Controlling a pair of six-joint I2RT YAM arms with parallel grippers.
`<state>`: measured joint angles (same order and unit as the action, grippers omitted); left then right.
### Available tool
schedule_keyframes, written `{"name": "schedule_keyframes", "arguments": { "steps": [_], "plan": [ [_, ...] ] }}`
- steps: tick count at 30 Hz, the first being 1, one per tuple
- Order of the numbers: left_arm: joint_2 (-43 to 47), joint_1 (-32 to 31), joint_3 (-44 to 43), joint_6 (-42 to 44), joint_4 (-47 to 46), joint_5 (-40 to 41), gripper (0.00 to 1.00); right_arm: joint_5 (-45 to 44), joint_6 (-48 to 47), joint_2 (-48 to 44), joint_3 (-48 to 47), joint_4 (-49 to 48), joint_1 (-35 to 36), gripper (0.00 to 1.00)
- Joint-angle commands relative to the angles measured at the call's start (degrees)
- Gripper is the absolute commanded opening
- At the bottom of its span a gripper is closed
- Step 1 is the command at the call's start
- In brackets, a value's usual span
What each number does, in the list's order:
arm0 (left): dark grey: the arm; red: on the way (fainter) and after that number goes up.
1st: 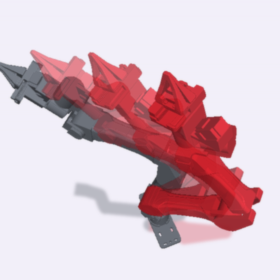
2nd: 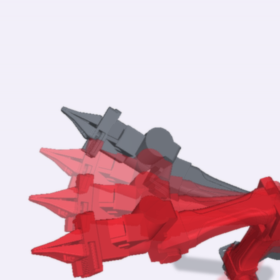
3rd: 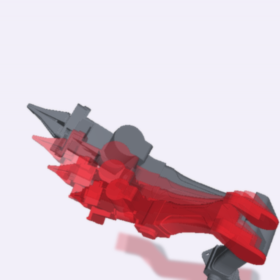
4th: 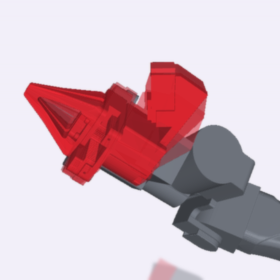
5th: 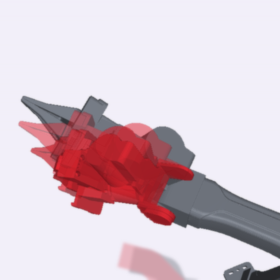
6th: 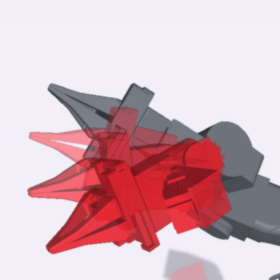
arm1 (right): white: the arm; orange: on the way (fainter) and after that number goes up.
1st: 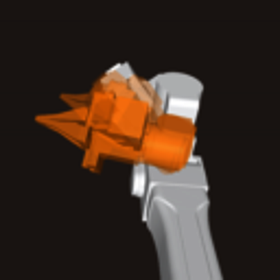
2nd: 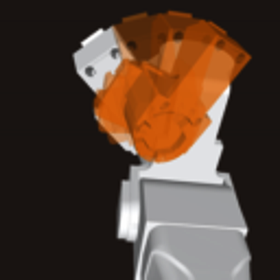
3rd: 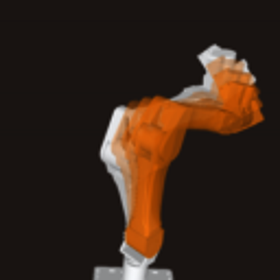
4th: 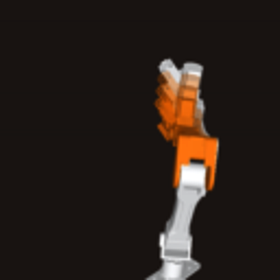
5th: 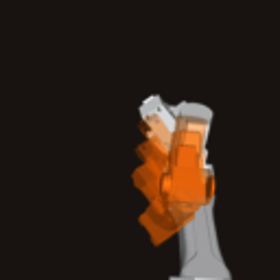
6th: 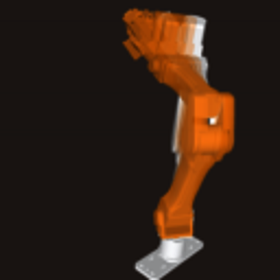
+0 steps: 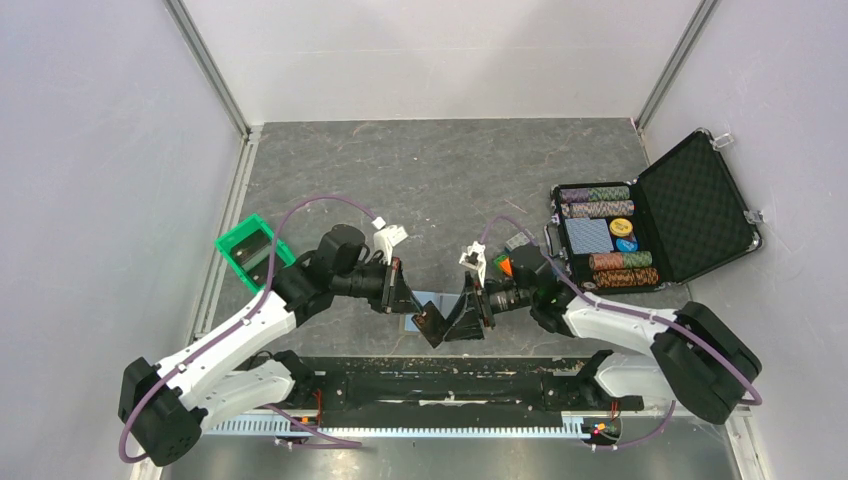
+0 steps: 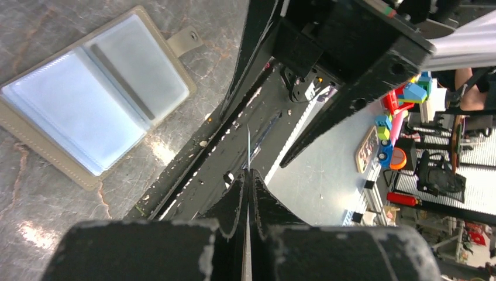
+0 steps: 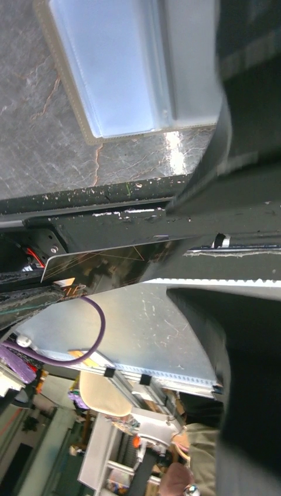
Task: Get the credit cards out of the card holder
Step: Place the credit card in the storage box.
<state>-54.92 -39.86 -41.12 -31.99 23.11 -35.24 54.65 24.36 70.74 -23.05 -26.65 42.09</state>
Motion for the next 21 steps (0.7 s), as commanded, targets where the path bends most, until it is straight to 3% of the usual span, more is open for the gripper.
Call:
{"name": "schedule_keyframes", "arguments": {
  "steps": [1, 4, 5, 8, 13, 21],
  "plan": [
    [1.48, 2.03, -3.65, 1.94, 1.24, 5.78, 0.02, -7.72, -0.98, -5.53, -1.54, 1.99, -1.21, 0.73],
    [3.15, 6.09, -4.8, 1.05, 2.67, 9.28, 0.02, -11.67, -0.45, -9.15, -0.49, 2.21, -1.96, 0.95],
    [3.75, 7.58, -5.35, 0.71, 3.96, 11.18, 0.02, -12.57, -0.3, -10.29, -0.2, 2.31, -2.09, 0.98],
    [4.62, 14.26, -8.28, 0.21, 9.35, 20.31, 0.02, -14.73, -0.57, -12.44, 0.46, 3.32, -2.27, 0.98],
    [3.78, 28.66, -12.22, 0.24, 15.47, 28.43, 0.02, -15.8, -1.52, -13.78, 1.56, 4.64, -2.51, 0.98],
    [1.3, 37.72, -17.65, 1.19, 15.72, 48.91, 0.02, -15.72, -1.11, -12.89, 2.95, 4.77, -2.69, 0.98]
  ]
}}
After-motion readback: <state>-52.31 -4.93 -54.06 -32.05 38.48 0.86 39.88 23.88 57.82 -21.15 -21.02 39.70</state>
